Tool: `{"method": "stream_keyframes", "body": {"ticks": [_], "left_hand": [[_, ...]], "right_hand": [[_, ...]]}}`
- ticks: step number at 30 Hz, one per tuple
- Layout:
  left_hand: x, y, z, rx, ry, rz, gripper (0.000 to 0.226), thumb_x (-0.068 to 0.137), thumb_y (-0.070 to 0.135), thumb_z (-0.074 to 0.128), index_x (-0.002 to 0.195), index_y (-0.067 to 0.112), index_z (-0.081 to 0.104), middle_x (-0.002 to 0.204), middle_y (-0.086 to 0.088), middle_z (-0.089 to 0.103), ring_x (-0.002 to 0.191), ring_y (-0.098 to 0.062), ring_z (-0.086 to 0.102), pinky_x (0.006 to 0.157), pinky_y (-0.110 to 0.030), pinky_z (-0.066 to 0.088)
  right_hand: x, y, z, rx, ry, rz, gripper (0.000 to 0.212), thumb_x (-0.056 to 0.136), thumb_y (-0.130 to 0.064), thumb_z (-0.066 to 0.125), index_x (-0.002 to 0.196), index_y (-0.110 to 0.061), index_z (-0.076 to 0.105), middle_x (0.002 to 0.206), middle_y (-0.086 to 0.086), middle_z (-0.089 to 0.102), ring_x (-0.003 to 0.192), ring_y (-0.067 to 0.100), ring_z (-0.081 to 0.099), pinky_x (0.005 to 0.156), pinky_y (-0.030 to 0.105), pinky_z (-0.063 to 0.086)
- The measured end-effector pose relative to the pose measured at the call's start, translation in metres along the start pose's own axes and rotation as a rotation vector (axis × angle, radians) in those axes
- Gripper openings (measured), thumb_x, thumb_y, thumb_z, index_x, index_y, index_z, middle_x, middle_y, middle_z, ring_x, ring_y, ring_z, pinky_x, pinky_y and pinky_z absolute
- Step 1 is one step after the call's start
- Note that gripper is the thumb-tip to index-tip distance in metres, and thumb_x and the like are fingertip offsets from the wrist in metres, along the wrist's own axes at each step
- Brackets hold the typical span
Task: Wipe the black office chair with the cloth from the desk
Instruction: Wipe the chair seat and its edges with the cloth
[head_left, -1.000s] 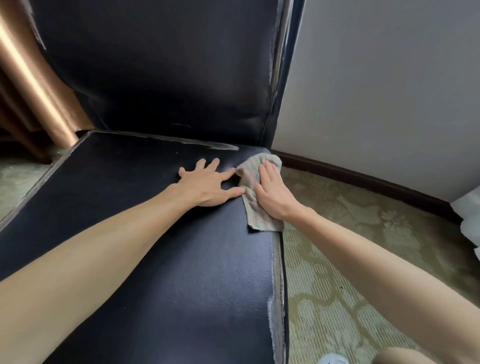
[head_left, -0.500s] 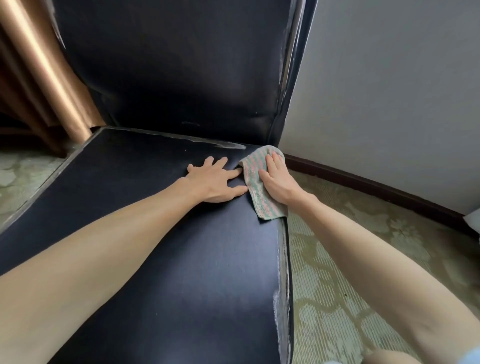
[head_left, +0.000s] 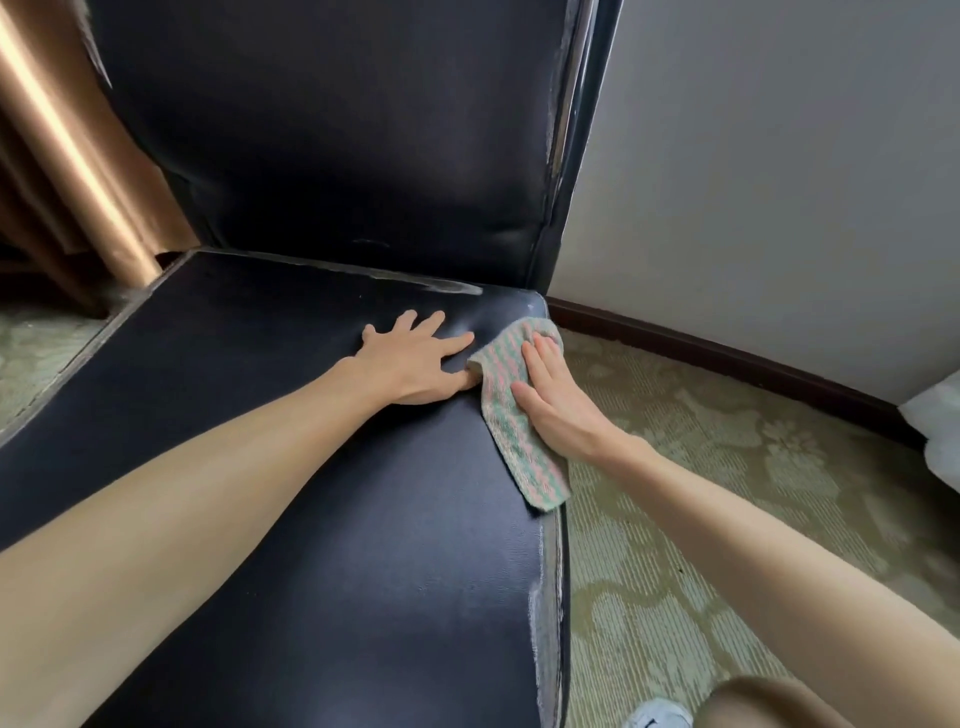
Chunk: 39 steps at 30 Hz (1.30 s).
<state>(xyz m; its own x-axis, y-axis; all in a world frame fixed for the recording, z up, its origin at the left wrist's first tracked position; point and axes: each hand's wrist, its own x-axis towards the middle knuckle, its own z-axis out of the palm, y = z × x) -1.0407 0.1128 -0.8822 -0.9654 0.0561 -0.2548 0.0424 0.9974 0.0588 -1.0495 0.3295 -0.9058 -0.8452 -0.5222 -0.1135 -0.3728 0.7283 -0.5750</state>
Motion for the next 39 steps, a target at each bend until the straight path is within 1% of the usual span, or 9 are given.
{"method": "stream_keyframes", "body": {"ticks": [9,13,19,22,24,28,33,37,39], "left_hand": [[0.002,0.0,0.001,-0.021,0.001,-0.009,0.077,0.08,0.084,0.022,0.149,0.05,0.014,0.163,0.004,0.002,0.148,-0.027,-0.001,0.111,-0.065,0.011],[0.003,0.001,0.002,-0.008,-0.008,-0.006,0.081,0.076,0.087,0.019,0.149,0.051,0.01,0.163,0.005,0.0,0.148,-0.026,-0.002,0.111,-0.064,0.012],[-0.006,0.006,-0.002,0.004,-0.049,-0.002,0.081,0.079,0.087,0.018,0.149,0.051,-0.002,0.163,0.001,-0.01,0.148,-0.028,-0.01,0.112,-0.064,0.003],[-0.012,0.013,-0.009,0.027,-0.002,0.008,0.078,0.085,0.078,0.03,0.152,0.044,0.008,0.163,-0.004,-0.003,0.148,-0.031,-0.003,0.11,-0.065,0.01],[-0.017,0.017,-0.01,-0.04,0.001,0.033,0.074,0.088,0.072,0.038,0.152,0.041,0.016,0.163,-0.004,0.004,0.148,-0.029,0.002,0.11,-0.064,0.015],[-0.024,0.02,-0.005,-0.098,-0.011,0.083,0.073,0.087,0.069,0.044,0.151,0.041,0.021,0.162,-0.002,0.01,0.148,-0.027,0.004,0.11,-0.064,0.014],[-0.024,0.02,-0.008,-0.11,-0.03,0.101,0.077,0.082,0.07,0.05,0.149,0.042,0.026,0.161,0.0,0.014,0.147,-0.024,0.008,0.109,-0.063,0.017],[-0.029,0.022,-0.006,-0.127,-0.032,0.086,0.075,0.082,0.067,0.053,0.148,0.042,0.028,0.162,0.0,0.014,0.148,-0.024,0.005,0.11,-0.065,0.011],[-0.034,0.025,-0.004,-0.121,0.03,0.083,0.072,0.084,0.066,0.052,0.147,0.038,0.032,0.16,-0.001,0.018,0.148,-0.022,0.009,0.11,-0.066,0.008]], "right_hand": [[0.075,-0.001,-0.023,-0.064,0.041,0.12,0.062,0.104,-0.032,0.024,0.154,-0.004,0.001,0.162,0.009,-0.009,0.148,0.017,-0.013,0.116,0.028,-0.008],[0.048,0.002,-0.014,-0.049,0.055,0.095,0.061,0.104,-0.032,0.024,0.154,-0.005,-0.001,0.162,0.007,-0.012,0.147,0.016,-0.015,0.113,0.026,-0.009],[-0.022,-0.012,0.003,-0.049,0.049,0.068,0.06,0.105,-0.031,0.023,0.153,-0.006,-0.004,0.161,0.006,-0.015,0.146,0.013,-0.018,0.115,0.024,-0.011],[-0.054,-0.02,0.013,-0.063,0.029,0.053,0.061,0.106,-0.032,0.022,0.153,-0.007,-0.006,0.16,0.006,-0.018,0.145,0.012,-0.021,0.115,0.024,-0.013],[-0.07,-0.023,0.02,-0.091,0.015,0.041,0.062,0.105,-0.035,0.022,0.153,-0.008,-0.005,0.16,0.005,-0.018,0.145,0.012,-0.022,0.115,0.024,-0.012],[-0.081,-0.023,0.022,-0.179,0.011,0.034,0.065,0.104,-0.041,0.023,0.154,-0.008,-0.002,0.161,0.005,-0.014,0.146,0.012,-0.019,0.115,0.024,-0.011],[-0.057,-0.014,0.01,-0.203,0.007,0.041,0.062,0.105,-0.038,0.021,0.153,-0.006,-0.001,0.161,0.008,-0.012,0.147,0.015,-0.018,0.114,0.023,-0.012],[-0.02,-0.001,-0.005,-0.163,0.026,0.091,0.063,0.105,-0.036,0.022,0.153,-0.004,-0.002,0.161,0.01,-0.013,0.147,0.018,-0.017,0.116,0.027,-0.011],[-0.006,0.003,-0.01,-0.153,0.025,0.124,0.063,0.105,-0.036,0.023,0.152,-0.002,-0.002,0.161,0.012,-0.013,0.147,0.021,-0.017,0.115,0.029,-0.011]]}}
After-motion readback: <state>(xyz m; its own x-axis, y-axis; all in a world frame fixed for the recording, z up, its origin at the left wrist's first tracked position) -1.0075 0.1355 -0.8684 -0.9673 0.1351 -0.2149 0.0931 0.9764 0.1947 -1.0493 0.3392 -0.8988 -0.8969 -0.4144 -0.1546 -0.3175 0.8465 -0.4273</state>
